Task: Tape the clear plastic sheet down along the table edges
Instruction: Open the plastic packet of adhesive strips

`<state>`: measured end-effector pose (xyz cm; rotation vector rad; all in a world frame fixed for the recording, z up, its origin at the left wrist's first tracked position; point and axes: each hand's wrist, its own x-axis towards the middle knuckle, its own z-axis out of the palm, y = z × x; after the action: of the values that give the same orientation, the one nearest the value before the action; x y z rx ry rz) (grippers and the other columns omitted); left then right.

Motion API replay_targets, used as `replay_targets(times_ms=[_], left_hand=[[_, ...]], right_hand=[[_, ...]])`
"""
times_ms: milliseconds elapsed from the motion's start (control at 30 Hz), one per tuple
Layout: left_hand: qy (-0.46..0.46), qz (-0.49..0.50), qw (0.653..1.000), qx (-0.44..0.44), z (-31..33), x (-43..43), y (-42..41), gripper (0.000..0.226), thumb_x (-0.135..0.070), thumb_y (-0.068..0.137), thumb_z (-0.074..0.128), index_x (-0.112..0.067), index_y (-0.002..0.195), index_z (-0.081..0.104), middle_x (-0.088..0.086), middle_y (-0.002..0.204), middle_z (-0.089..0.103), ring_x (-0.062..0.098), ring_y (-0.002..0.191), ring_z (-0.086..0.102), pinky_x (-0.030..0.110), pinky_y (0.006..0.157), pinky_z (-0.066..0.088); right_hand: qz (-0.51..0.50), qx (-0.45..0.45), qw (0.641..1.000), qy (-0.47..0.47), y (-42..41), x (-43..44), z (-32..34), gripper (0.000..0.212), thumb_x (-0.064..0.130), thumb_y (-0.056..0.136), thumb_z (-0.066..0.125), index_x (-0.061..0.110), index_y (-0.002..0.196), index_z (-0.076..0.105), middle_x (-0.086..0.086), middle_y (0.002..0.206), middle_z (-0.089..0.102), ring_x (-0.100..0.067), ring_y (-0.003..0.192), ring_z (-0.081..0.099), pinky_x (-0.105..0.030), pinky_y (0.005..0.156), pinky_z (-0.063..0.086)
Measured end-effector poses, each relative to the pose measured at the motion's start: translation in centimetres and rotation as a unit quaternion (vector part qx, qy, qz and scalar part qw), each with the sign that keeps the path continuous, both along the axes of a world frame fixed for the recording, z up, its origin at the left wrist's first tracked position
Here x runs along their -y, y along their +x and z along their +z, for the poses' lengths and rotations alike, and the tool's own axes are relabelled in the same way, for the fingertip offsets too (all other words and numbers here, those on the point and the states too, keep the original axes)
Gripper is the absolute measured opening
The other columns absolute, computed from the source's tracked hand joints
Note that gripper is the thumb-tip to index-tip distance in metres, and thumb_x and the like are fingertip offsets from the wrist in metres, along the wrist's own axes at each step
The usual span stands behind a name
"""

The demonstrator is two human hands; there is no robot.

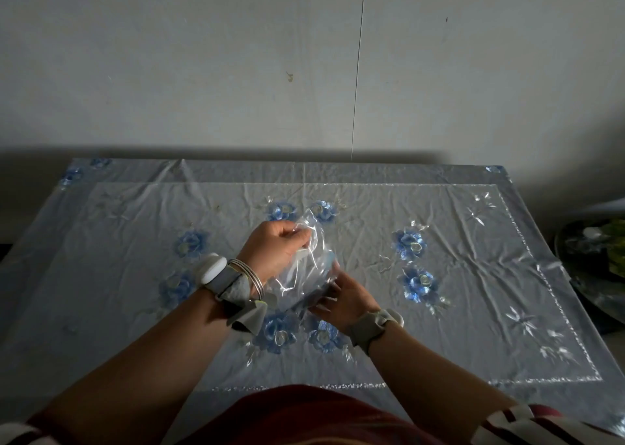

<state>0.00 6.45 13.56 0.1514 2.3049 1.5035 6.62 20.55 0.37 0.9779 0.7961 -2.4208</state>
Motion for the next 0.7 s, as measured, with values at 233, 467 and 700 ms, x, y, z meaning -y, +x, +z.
replay_targets(times_ms=[233,467,700], left_hand=[[0.002,0.054,0.993,-0.108,1.8,0.8,-0.5,0.024,-0.033,0.085,0.060,-0.018,0.067,0.067,0.006,0.071,0.072,0.015,0.065,0.065,0.027,0.066,0.051],[0.232,0.058,0.969,0.055,2.3,2.0,0.7,0.026,-0.042,0.080,0.058,-0.022,0.065,0.065,-0.008,0.044,0.046,0.002,0.031,0.030,0.012,0.031,0.021],[0.134,0.216,0.967,-0.011,0.3,3.6,3.0,0.036,-0.028,0.091,0.053,-0.016,0.058,0.060,0.006,0.048,0.045,0.003,0.025,0.032,0.009,0.032,0.022]], right_hand=[[0.022,-0.025,0.974,0.223,-1.4,-0.3,1.6,0.026,0.031,0.086,0.059,0.027,0.111,0.062,0.005,0.129,0.058,-0.017,0.126,0.044,-0.047,0.103,0.026],[0.009,-0.184,0.982,0.048,-1.1,-0.9,5.2,0.084,0.078,0.067,0.042,0.023,0.131,0.047,-0.011,0.136,0.048,-0.036,0.129,0.043,-0.061,0.106,0.031],[0.106,-0.253,0.946,0.171,1.2,-1.5,9.2,0.057,0.043,0.079,0.061,0.015,0.127,0.049,-0.006,0.101,0.064,-0.022,0.085,0.064,-0.034,0.064,0.056]])
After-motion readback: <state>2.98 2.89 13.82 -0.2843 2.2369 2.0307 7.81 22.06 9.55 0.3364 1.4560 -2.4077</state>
